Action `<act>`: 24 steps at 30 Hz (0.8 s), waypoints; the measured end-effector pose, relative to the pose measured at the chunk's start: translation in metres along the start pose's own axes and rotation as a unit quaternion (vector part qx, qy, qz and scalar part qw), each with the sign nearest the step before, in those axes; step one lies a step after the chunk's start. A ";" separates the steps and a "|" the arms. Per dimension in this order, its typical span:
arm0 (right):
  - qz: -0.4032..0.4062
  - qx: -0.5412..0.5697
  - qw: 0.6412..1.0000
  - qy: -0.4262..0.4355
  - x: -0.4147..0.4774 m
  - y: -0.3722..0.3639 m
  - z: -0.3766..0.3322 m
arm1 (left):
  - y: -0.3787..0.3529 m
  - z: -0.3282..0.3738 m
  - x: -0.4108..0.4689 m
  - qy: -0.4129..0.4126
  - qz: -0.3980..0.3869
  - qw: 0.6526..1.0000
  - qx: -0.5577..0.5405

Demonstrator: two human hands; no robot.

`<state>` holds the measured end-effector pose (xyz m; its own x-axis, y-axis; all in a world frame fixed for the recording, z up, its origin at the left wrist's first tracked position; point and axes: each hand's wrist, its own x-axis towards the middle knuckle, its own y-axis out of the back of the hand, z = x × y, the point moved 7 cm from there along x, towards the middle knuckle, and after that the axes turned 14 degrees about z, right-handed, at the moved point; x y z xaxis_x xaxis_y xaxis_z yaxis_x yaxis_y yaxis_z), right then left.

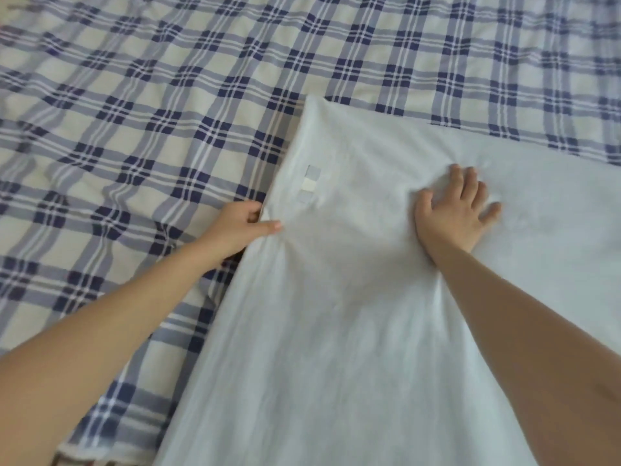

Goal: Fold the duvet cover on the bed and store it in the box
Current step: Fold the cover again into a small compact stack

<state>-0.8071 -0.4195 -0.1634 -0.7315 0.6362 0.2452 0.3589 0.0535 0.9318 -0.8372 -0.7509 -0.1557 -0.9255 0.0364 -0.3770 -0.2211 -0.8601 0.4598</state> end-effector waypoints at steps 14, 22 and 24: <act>-0.215 0.074 0.964 0.139 -0.217 0.078 -0.059 | 0.025 -0.089 -0.153 0.144 -0.113 0.972 -0.145; -0.208 0.268 0.940 0.039 -0.309 0.097 -0.096 | 0.024 -0.099 -0.190 0.176 -0.161 0.960 -0.147; -0.222 0.266 0.938 0.031 -0.328 0.103 -0.087 | 0.026 -0.111 -0.203 0.181 -0.174 0.959 -0.132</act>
<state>-0.5809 -0.6895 -0.1241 -0.9040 0.4145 -0.1051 0.2363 0.6890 0.6851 -0.6214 -0.8368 -0.1564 -0.6313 0.2066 -0.7475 -0.3672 -0.9286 0.0535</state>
